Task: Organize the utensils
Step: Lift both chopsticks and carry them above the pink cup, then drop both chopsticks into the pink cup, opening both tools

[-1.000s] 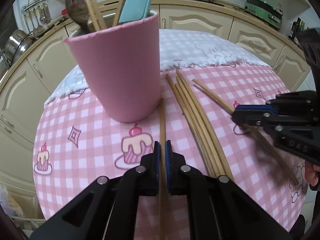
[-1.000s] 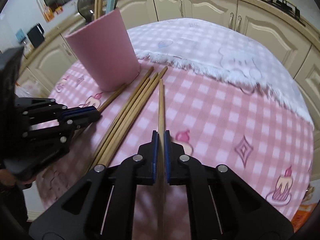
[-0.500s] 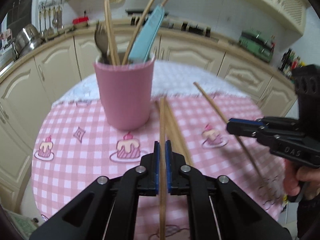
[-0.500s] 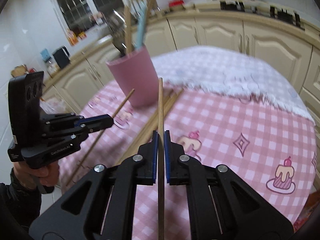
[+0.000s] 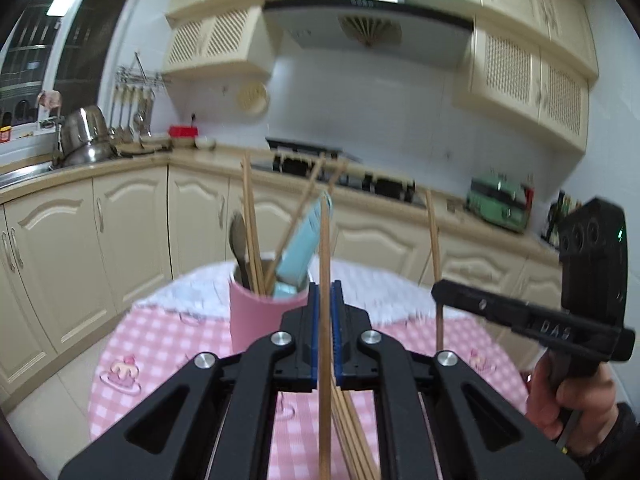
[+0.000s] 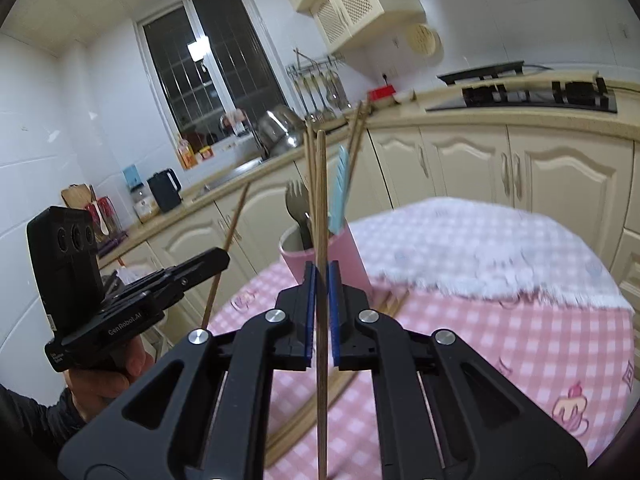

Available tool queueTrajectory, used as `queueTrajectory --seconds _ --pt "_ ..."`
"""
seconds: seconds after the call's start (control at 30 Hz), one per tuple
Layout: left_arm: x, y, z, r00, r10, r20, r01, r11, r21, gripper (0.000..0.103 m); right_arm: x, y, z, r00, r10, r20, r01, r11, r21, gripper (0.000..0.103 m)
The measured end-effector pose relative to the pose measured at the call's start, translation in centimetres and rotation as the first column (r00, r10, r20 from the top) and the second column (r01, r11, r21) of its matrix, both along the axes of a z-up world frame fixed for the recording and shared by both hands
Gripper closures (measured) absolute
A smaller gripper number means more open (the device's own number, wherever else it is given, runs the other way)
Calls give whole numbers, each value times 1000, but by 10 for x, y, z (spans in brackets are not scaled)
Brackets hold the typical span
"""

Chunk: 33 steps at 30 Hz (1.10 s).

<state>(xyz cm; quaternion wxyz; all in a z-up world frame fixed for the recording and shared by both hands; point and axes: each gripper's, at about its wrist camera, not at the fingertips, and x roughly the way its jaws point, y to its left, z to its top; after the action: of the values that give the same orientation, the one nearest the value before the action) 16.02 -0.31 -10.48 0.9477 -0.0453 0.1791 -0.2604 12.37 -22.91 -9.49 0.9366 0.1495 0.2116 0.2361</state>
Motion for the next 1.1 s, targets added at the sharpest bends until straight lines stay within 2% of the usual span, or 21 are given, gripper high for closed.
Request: queueTrajectory --seconds 0.2,0.33,0.53,0.7,0.8,0.97,1.1 --pt "9 8 16 998 43 51 -40 997 -67 98 7 10 17 999 15 48 -16 1000 14 97" --pt "15 12 28 993 62 102 -52 994 -101 98 14 15 39 995 15 102 -17 1000 26 97" --pt "42 16 62 970 120 210 -85 982 -170 98 39 23 81 980 2 198 -12 999 48 97" --pt "66 14 87 944 157 291 -92 970 -224 98 71 29 105 968 -15 250 4 999 43 97" --pt "84 11 94 932 182 315 -105 964 -245 98 88 27 108 966 -29 258 15 998 56 96" --pt "108 2 93 929 187 319 -104 960 -261 98 115 25 105 966 -54 251 39 997 62 96" --pt "126 -5 79 934 189 304 -107 958 -266 98 132 26 99 968 -62 243 48 997 60 96"
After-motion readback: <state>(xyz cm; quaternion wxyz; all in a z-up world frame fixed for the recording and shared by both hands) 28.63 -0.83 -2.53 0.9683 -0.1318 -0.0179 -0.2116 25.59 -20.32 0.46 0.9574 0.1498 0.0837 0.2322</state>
